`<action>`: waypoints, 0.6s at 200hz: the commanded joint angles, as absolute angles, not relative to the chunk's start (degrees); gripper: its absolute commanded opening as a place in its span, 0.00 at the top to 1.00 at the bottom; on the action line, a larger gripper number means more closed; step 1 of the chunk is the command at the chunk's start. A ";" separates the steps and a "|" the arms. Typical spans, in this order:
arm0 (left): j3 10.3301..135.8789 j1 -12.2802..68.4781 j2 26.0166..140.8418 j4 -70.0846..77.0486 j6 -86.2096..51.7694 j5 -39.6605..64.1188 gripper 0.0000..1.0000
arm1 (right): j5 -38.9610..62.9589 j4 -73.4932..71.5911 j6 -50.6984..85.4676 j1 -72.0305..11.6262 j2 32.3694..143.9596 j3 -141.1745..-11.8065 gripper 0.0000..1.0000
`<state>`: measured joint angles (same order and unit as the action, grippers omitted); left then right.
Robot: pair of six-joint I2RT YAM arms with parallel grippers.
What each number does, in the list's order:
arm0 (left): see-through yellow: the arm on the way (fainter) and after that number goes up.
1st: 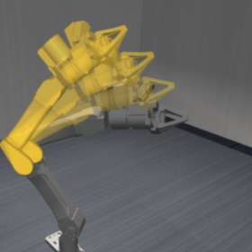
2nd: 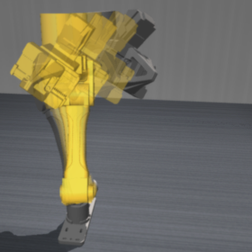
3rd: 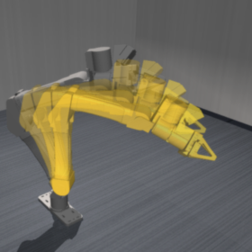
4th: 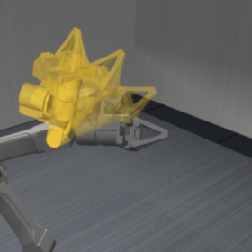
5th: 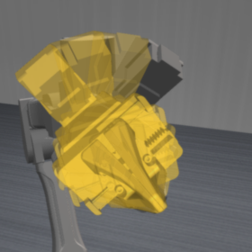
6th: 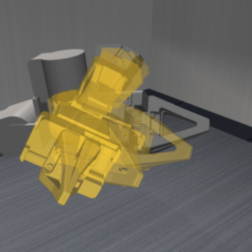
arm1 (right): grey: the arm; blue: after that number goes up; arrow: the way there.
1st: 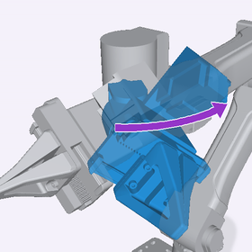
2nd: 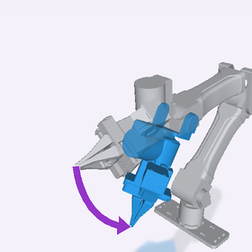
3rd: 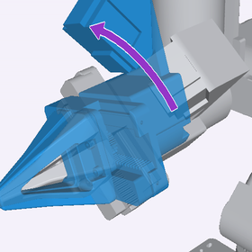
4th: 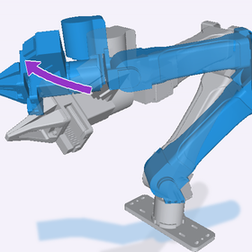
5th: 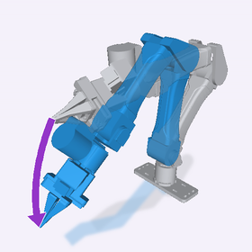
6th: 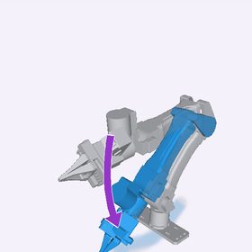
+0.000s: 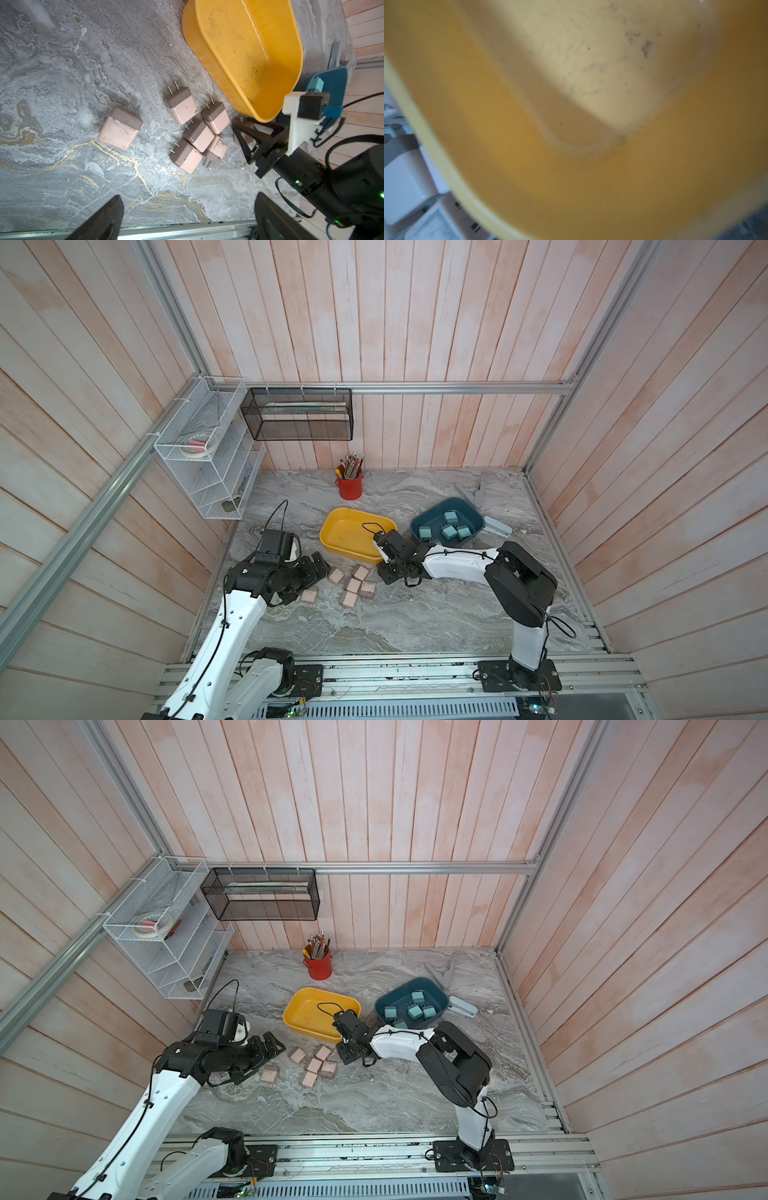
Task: Place the plugs by color into the storage box
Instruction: Pick up the plug from the center of the board, then adjust the storage box at the center of the board.
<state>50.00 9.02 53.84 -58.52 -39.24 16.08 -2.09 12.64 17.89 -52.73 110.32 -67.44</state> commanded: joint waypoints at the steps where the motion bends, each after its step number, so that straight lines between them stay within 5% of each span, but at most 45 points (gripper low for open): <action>1: 48.37 9.06 53.45 -56.43 -40.74 16.91 0.01 | -2.09 17.49 18.85 -53.53 109.47 -66.00 0.61; 120: 43.97 8.97 50.91 -52.33 -43.15 17.90 0.00 | -6.19 31.29 23.54 -51.64 100.83 -76.69 0.64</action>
